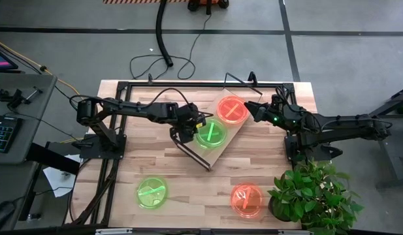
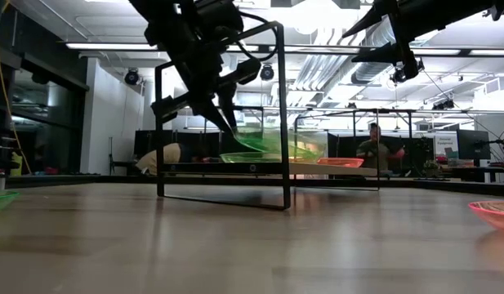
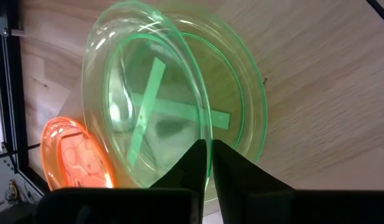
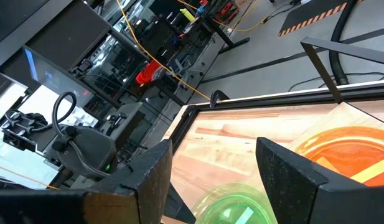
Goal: Place and stack plates onto a shelf
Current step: Stack the top green plate on top of the green plate on the shelf, then stack the orange plate on top of the orange plates on the shelf
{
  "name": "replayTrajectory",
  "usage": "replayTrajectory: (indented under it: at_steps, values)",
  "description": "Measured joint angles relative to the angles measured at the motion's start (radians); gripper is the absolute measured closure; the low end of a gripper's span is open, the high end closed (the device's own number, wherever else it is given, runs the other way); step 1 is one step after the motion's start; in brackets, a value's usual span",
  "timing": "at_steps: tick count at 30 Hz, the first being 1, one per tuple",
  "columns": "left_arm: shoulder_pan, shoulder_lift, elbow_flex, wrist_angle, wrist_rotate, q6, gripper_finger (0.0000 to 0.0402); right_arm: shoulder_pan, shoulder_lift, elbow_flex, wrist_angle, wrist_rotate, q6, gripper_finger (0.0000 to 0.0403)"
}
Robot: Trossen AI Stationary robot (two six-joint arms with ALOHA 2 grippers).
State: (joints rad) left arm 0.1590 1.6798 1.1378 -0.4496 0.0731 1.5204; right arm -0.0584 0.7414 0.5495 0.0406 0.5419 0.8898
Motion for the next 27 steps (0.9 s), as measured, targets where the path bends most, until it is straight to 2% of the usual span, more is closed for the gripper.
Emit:
replayTrajectory:
  at_steps: [15, 27]
  values:
    - [-0.006, 0.000, 0.000, 0.004, 0.003, -0.080, 0.0300, 0.000, 0.000, 0.000, -0.024, 0.000, 0.000, 0.0187]
    - [-0.006, -0.002, 0.000, 0.007, -0.012, -0.201, 0.0266, 0.000, 0.000, 0.000, -0.023, 0.000, 0.000, 0.0187]
